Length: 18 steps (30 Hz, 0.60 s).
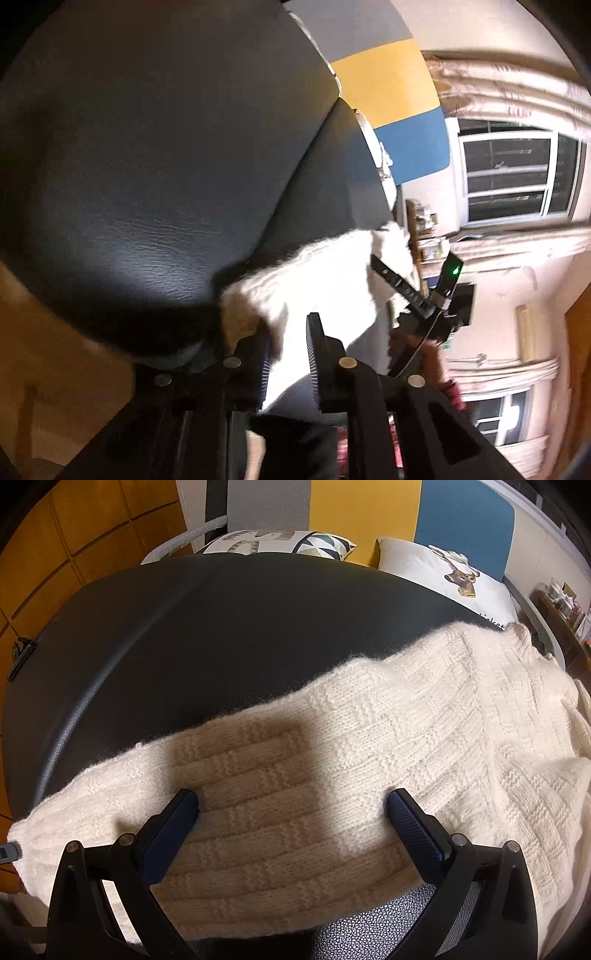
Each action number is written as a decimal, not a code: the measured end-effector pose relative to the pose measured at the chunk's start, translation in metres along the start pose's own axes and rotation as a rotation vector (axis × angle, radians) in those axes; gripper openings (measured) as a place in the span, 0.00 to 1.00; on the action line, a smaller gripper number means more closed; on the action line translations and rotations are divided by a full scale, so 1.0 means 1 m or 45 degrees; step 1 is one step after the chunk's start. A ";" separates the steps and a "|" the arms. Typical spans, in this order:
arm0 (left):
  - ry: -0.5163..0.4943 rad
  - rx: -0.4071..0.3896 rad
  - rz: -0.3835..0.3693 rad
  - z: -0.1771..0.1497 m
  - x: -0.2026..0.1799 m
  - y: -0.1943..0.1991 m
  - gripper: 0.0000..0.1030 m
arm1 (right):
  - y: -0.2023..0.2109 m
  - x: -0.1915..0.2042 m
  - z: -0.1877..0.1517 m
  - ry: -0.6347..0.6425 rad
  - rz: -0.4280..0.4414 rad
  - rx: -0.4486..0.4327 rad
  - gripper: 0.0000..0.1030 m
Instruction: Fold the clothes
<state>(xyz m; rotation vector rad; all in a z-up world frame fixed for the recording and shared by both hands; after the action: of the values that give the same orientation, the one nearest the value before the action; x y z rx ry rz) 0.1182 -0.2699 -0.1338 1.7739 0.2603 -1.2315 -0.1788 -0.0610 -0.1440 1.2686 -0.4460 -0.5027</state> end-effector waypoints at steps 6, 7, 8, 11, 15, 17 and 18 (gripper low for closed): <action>-0.199 -0.147 0.176 -0.010 -0.035 0.015 0.02 | 0.004 0.006 0.006 -0.015 -0.010 0.077 1.00; -0.196 -0.182 0.170 -0.008 -0.036 0.021 0.02 | 0.003 0.013 0.009 -0.020 -0.012 0.071 1.00; -0.192 -0.218 0.161 -0.006 -0.036 0.027 0.02 | 0.002 0.019 0.011 -0.025 -0.013 0.065 1.00; -0.226 -0.336 0.178 0.003 -0.048 0.056 0.02 | -0.002 0.039 0.020 -0.039 -0.017 0.045 1.00; -0.348 -0.529 0.183 0.018 -0.082 0.107 0.02 | -0.007 0.065 0.032 -0.059 -0.022 0.020 1.00; -0.333 -0.573 0.282 0.032 -0.079 0.118 0.02 | -0.010 0.078 0.037 -0.069 -0.025 0.007 1.00; -0.301 -0.578 0.339 0.041 -0.072 0.121 0.02 | -0.011 0.084 0.040 -0.074 -0.026 0.001 1.00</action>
<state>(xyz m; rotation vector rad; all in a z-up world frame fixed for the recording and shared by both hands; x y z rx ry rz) 0.1335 -0.3455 -0.0093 1.2182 0.1452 -1.0753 -0.1350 -0.1441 -0.1418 1.2625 -0.4819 -0.5579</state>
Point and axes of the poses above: each gripper's, at about its wrist camera, not at the fingertips, and y roughly against the way its jaws point, x to its left, z to its top, the point moved 1 cm from there along -y, roughly the way its jaws point, and after that the axes turned 14 degrees about x, right-handed, at the moved point
